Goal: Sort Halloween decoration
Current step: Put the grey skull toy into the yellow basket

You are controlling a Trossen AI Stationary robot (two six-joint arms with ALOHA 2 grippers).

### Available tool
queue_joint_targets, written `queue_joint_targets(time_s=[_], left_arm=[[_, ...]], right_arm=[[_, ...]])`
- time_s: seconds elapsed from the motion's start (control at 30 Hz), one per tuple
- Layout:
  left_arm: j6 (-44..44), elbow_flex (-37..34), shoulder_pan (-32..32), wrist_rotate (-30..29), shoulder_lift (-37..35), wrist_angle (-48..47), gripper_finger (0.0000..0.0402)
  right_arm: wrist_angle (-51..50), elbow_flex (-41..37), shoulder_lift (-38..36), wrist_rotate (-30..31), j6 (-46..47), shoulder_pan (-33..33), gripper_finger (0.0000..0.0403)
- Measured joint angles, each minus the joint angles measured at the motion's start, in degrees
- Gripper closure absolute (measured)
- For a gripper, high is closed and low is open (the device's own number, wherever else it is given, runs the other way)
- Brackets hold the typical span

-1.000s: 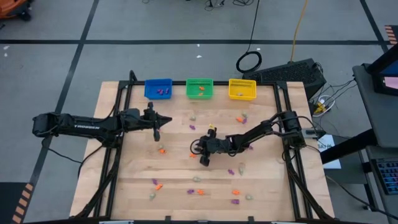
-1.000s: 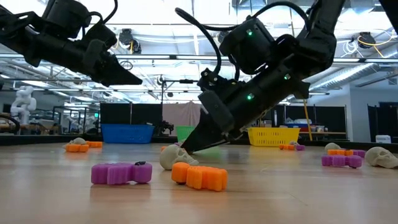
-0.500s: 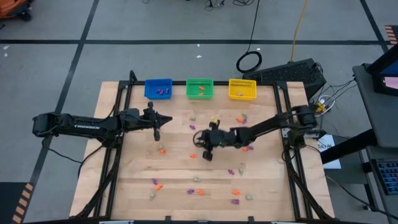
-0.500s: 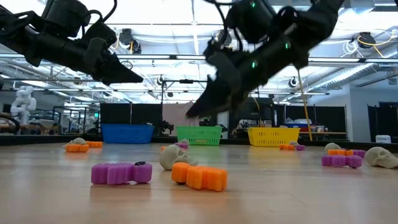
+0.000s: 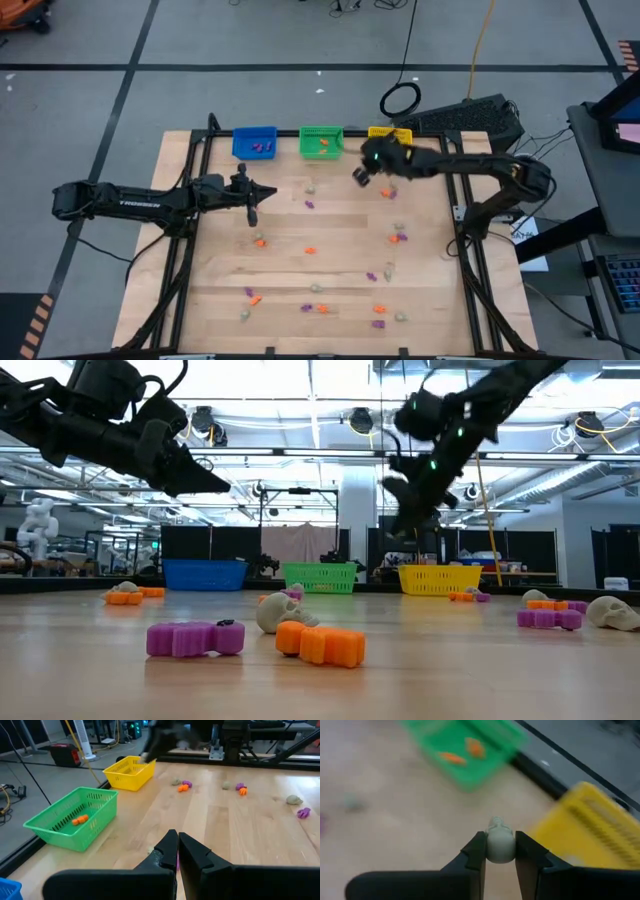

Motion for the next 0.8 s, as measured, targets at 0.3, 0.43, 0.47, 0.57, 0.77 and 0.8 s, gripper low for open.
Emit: queue_joint_targets(time_s=[0.3, 0.43, 0.47, 0.57, 0.77, 0.8], left_arm=[[0.0, 0.0, 0.0, 0.3, 0.0, -0.2, 0.0389], [0.0, 0.0, 0.0, 0.3, 0.0, -0.2, 0.0389], [0.0, 0.0, 0.0, 0.3, 0.0, -0.2, 0.0389], [0.0, 0.0, 0.0, 0.3, 0.0, -0.2, 0.0389], [0.0, 0.0, 0.0, 0.3, 0.0, -0.2, 0.0389], [0.0, 0.0, 0.0, 0.3, 0.0, -0.2, 0.0389]], right_arm=[[-0.3, 0.0, 6.2, -6.1, -5.3, -16.2, 0.0353], [0.8, 0.0, 10.6, -7.9, -7.5, -20.3, 0.0353], [1.0, 0.0, 11.5, -8.5, -7.8, -21.1, 0.0353], [2.6, 0.0, 13.3, -10.0, -8.2, -22.8, 0.0353], [2.7, 0.0, 12.3, -10.6, -8.4, -23.3, 0.0317], [2.8, 0.0, 11.7, -10.6, -8.5, -23.3, 0.0302]])
